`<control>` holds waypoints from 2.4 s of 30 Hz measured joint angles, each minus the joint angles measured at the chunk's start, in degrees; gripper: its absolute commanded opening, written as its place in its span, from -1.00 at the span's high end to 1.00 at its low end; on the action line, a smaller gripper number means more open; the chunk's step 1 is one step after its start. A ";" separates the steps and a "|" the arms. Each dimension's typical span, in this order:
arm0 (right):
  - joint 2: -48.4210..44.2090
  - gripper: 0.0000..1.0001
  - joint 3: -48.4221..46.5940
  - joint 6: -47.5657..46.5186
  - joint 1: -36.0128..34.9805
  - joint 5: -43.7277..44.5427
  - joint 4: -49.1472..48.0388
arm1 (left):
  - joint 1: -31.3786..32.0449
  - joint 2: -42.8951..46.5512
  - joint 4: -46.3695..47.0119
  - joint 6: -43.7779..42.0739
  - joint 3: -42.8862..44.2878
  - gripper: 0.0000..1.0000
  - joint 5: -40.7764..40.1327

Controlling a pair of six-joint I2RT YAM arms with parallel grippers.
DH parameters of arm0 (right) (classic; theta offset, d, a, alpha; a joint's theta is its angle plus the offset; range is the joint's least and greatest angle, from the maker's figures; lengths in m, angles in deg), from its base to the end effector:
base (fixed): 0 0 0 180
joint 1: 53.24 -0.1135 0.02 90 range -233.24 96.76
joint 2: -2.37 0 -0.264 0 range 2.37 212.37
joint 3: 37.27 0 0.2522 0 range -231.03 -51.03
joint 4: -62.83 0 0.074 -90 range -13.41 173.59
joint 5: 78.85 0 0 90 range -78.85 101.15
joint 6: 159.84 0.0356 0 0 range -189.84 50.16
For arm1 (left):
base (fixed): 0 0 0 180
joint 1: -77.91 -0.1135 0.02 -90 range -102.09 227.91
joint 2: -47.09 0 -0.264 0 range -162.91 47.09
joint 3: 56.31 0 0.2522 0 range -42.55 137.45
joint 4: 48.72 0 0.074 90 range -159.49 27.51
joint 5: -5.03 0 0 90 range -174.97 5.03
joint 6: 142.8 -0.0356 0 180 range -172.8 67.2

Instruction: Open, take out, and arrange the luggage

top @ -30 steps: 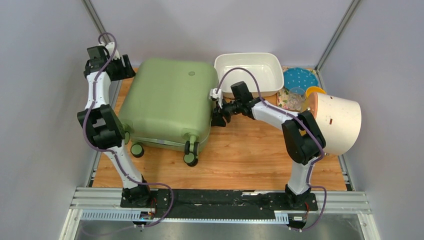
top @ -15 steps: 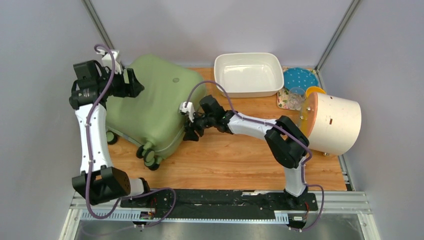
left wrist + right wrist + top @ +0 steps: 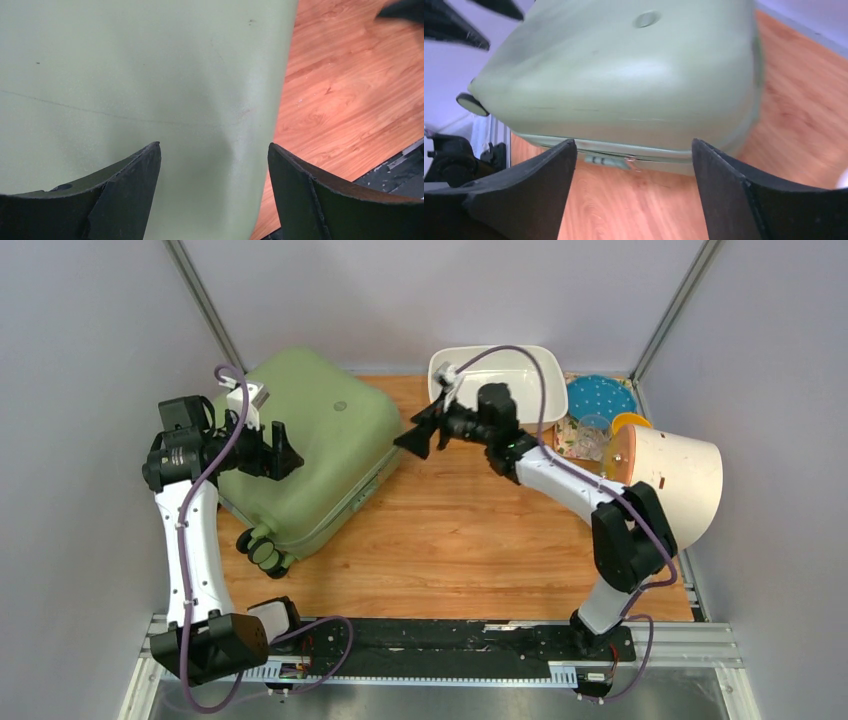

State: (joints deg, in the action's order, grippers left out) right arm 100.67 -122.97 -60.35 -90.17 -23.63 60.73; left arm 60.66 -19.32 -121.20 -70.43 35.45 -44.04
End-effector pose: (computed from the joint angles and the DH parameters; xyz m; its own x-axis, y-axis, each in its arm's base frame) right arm 0.3121 0.2600 0.3009 -0.2990 -0.0553 -0.9527 -0.9049 0.3332 0.2646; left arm 0.2083 0.0403 0.3895 -0.6060 0.0514 -0.7938 0.4041 0.8794 -0.2515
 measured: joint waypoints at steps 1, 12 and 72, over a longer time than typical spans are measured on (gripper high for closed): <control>-0.55 -0.76 0.31 1.88 2.56 -1.46 -1.57 | 0.13 0.42 -0.13 -0.74 0.00 -0.73 0.00; 13.70 -0.50 1.95 11.98 11.04 -17.00 -7.74 | 1.18 -3.43 -0.20 -3.50 0.74 -0.72 0.63; 20.57 1.00 -8.74 -20.41 7.76 -4.55 -0.92 | 1.86 -10.80 11.87 -1.11 1.64 -0.54 -10.12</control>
State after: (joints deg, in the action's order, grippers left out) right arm 121.24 -131.72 -80.76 -82.41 -28.18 59.82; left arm 62.51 -30.12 -109.34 -71.54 37.09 -54.16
